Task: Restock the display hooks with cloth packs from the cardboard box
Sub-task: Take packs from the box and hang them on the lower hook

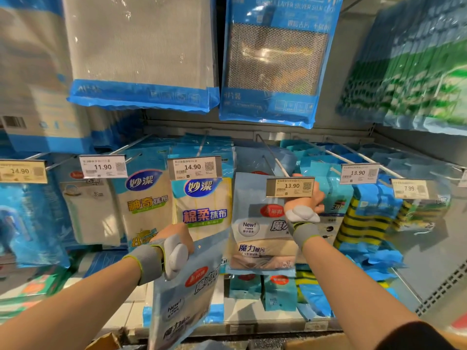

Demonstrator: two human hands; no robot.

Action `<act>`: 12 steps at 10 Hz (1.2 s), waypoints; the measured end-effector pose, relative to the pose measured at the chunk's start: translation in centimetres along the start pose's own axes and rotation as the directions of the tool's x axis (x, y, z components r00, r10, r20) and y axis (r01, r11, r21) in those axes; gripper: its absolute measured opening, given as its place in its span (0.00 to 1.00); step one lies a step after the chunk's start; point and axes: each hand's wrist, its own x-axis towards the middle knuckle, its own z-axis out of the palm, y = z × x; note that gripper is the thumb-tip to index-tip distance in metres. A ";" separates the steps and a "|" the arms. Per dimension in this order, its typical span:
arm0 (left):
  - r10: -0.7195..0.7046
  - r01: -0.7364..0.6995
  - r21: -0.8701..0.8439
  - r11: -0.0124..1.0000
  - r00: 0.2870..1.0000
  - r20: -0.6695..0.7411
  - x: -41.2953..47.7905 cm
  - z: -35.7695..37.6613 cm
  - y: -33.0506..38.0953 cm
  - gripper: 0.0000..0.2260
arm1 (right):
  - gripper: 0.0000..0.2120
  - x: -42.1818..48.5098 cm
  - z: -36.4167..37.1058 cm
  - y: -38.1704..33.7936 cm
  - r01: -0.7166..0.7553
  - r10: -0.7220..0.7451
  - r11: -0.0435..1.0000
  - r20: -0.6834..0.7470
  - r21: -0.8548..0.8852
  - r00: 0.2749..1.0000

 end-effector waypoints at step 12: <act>0.310 -0.350 -0.155 0.924 0.921 -0.234 -0.1 -2.0 9.8 0.03 | 0.28 0.5 -5.5 4.1 -0.042 0.148 0.986 0.717 -0.163 0.681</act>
